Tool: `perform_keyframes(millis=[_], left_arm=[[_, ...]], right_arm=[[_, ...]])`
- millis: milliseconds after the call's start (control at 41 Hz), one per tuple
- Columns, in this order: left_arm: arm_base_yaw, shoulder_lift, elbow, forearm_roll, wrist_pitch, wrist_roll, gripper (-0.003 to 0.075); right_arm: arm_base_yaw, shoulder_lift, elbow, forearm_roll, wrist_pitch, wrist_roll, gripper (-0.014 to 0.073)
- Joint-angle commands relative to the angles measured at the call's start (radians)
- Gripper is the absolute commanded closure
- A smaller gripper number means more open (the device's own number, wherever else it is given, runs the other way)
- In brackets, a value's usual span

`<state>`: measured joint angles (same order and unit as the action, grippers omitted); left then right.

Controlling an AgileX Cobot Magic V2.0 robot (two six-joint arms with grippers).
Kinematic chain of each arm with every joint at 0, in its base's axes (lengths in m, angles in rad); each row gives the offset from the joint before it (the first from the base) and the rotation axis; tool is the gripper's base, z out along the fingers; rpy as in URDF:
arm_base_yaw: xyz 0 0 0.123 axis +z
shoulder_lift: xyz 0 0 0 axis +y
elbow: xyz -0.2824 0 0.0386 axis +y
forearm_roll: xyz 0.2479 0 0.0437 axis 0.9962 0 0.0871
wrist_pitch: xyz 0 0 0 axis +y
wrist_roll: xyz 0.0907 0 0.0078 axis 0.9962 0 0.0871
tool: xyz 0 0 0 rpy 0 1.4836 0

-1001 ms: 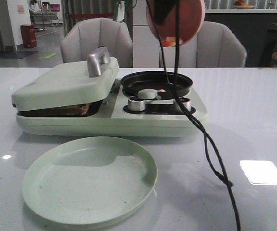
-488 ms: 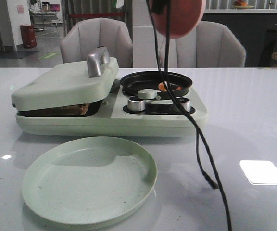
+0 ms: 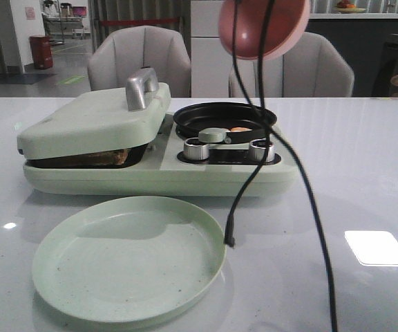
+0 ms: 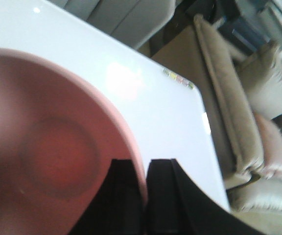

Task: Make breakfast with bread and shrimp
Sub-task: 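Tilt the pink bowl to pour the shrimp into the frying pan, then carry the empty pink bowl back and set it on the table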

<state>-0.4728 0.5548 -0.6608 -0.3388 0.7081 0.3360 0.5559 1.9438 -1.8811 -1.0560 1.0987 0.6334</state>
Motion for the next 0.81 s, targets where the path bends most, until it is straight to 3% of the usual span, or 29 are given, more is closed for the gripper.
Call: perform_keyframes(millis=[0, 269, 586, 683, 781], left_arm=[[-0.007, 0.005, -0.027, -0.016, -0.073, -0.007, 0.0619], [-0.007, 0.005, -0.027, -0.016, -0.073, -0.007, 0.0619], [-0.007, 0.005, -0.027, -0.018, -0.073, -0.007, 0.0619], [-0.007, 0.005, -0.027, -0.025, -0.073, -0.007, 0.0619], [-0.007, 0.005, -0.027, -0.025, -0.073, -0.007, 0.0619]], right_arm=[[-0.078, -0.144, 0.057, 0.063, -0.031, -0.025, 0.0548], [-0.314, -0.364, 0.411, 0.463, -0.154, -0.202, 0.0548], [-0.641, -0.431, 0.715, 1.009, -0.287, -0.595, 0.0548], [-0.705, -0.43, 0.793, 1.122, -0.375, -0.673, 0.0548], [-0.719, -0.422, 0.844, 1.154, -0.462, -0.683, 0.0548]])
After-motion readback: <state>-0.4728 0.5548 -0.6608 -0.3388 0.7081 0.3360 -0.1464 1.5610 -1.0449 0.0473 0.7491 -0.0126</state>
